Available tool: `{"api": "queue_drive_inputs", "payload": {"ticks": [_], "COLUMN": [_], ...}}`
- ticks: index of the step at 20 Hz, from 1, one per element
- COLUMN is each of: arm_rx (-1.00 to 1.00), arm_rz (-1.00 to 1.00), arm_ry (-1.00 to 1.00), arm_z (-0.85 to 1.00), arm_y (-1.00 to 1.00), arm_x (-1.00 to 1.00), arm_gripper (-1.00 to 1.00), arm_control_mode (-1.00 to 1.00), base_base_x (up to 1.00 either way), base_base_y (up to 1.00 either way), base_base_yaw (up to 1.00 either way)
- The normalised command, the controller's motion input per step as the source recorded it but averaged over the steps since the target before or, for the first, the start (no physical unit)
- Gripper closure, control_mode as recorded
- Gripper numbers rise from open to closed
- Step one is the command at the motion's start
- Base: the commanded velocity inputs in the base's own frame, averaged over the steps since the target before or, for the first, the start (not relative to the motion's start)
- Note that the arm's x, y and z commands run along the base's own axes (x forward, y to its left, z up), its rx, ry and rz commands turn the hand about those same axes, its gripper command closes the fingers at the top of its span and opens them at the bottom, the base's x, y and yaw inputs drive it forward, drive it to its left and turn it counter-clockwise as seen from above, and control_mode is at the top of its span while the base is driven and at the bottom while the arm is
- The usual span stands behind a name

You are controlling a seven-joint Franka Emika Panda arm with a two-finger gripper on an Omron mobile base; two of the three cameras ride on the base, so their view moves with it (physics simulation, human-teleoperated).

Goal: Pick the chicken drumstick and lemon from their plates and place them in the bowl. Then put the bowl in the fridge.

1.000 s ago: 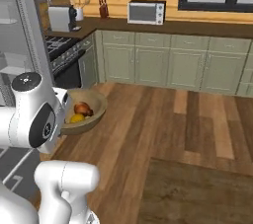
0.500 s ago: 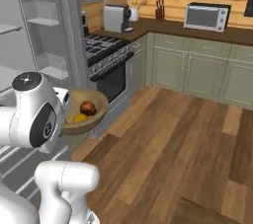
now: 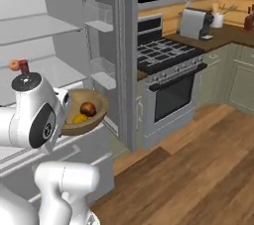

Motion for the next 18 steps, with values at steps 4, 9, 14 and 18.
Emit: {"api": "queue_drive_inputs", "payload": {"ticks": [4, 9, 14, 18], "arm_rx": [0.00, 0.00, 0.00, 0.00], "arm_rz": [0.00, 0.00, 0.00, 0.00], "arm_ry": [0.00, 0.00, 0.00, 0.00], "arm_z": [0.00, 0.00, 0.00, 0.00], "arm_y": [0.00, 0.00, 0.00, 0.00], "arm_x": [0.00, 0.00, 0.00, 0.00], "arm_gripper": [1.00, 1.00, 1.00, 1.00], "arm_control_mode": [1.00, 1.00, 1.00, 1.00], "base_base_x": [0.52, 0.33, 0.33, 0.23], "base_base_y": [0.00, -0.01, -0.19, -0.36], "base_base_yaw": [0.60, 0.62, 0.61, 0.42]}}
